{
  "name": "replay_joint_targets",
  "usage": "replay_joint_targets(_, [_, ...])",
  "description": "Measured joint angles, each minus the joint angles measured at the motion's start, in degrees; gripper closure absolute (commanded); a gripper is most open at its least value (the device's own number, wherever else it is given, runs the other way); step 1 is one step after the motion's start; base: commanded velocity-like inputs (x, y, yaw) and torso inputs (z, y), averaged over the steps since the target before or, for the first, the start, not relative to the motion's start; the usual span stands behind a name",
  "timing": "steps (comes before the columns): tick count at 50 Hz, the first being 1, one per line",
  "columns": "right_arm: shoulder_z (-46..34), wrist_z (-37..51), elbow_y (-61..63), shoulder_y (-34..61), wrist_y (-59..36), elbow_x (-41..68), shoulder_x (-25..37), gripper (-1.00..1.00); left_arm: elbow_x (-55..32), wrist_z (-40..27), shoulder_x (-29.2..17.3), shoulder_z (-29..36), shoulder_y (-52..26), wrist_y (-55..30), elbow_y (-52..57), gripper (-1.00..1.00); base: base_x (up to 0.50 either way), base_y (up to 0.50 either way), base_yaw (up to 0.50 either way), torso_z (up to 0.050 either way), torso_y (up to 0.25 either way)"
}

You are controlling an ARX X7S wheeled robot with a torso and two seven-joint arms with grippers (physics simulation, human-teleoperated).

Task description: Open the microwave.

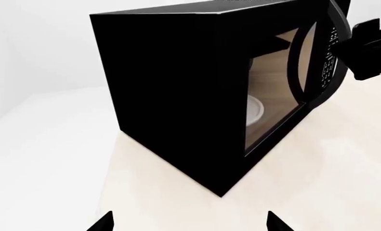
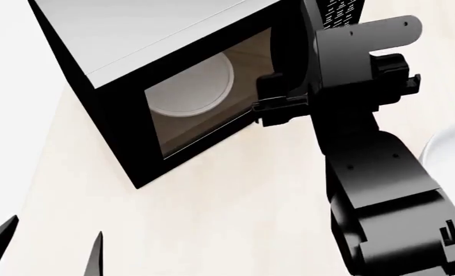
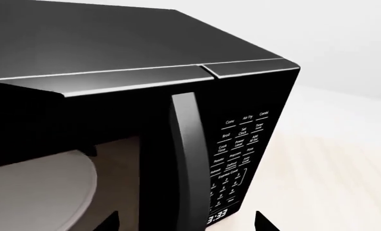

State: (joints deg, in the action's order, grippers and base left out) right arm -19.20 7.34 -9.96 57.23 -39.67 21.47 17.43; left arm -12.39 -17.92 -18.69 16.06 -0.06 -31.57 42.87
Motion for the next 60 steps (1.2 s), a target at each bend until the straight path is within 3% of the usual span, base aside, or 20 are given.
replay_joint_targets(47, [-3.5,-2.3,-19.9,7.1,8.8,-3.7,-4.1,-1.0,-0.6,-1.0,-0.8,0.7,0.0,0.5,0.1,-1.0,0.0,0.0,0.0,0.0,0.0])
replay_joint_targets(48, [-3.5,-2.4,-20.1,7.1,8.9,-3.8,-4.1,1.0,-0.6,-1.0,-0.9,0.8,0.0,0.5,0.1,-1.0,0.0,0.0,0.0,0.0,0.0])
replay_joint_targets(60, [-2.9,-1.5,-16.9,5.5,7.7,-3.3,-3.1,1.0,-0.7,-1.2,-1.0,1.0,0.0,0.6,0.1,-1.0,0.0,0.0,0.0,0.0,0.0])
